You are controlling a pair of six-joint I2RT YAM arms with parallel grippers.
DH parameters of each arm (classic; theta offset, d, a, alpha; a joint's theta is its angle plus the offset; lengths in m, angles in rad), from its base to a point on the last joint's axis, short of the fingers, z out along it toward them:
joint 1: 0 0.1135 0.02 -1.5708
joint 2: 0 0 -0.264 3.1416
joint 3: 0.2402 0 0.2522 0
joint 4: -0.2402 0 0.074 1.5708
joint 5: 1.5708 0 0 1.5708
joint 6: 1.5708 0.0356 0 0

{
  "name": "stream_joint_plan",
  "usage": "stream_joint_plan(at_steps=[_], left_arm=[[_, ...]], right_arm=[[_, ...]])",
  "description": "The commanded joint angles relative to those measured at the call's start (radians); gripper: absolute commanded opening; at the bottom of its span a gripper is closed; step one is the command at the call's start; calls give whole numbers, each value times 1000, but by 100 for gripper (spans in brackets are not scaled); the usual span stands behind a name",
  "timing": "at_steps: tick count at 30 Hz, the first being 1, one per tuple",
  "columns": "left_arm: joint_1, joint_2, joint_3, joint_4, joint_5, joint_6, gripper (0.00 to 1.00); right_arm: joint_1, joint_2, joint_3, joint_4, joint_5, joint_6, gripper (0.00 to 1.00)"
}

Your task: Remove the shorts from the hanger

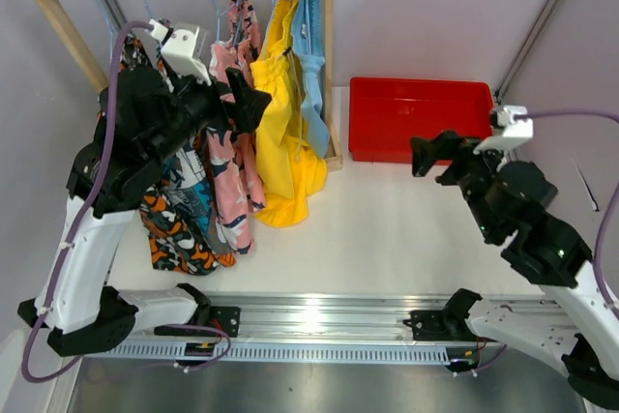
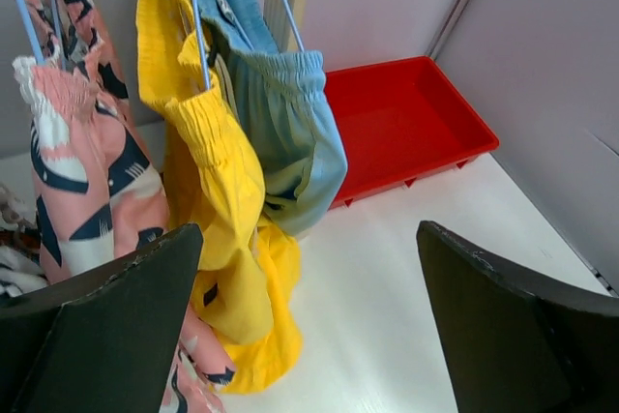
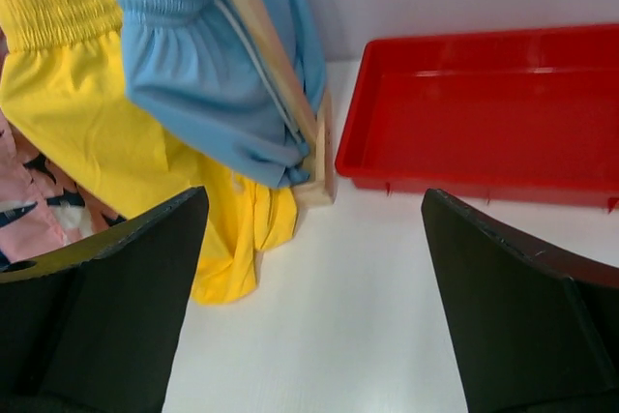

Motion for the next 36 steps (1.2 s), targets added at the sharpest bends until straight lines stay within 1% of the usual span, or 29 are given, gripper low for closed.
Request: stream_joint_plan(at_steps=[1, 2, 4, 9, 11, 14, 16, 20, 24, 26, 30, 36], left_arm=[[-50, 32, 97, 19, -67, 50, 99], [-64, 41, 113, 45, -80, 48, 99], [-108, 83, 152, 62, -94, 53, 99], [-211, 219, 313, 75, -203, 91, 99], [-220, 314, 420, 64, -220, 97, 99], [-220, 429, 529, 59, -249, 90, 99], [-222, 471, 555, 85, -281, 93, 99], [-217, 549, 558, 163, -324, 114, 99], [-191, 665, 611, 183, -346, 107, 99], [-171, 687, 631, 203, -363, 91, 98], [-139, 707, 618, 249, -387, 88, 97], [-87, 732, 592, 252, -380, 51, 97]], right_arm=[[5, -78, -84, 154, 63, -105, 99], [5, -87, -125, 160, 77, -108, 99], [5, -104, -156, 154, 86, -113, 100], [5, -116, -213, 126, 94, -96, 99], [5, -124, -231, 129, 94, -85, 100], [5, -128, -256, 120, 94, -54, 99], [5, -135, -262, 100, 93, -38, 99], [5, -164, -286, 74, 91, 1, 100], [5, -208, -319, 40, 82, 32, 99], [3, -230, -331, 23, 85, 50, 100], [5, -260, -339, -36, 94, 64, 100], [6, -283, -331, -75, 116, 64, 100]])
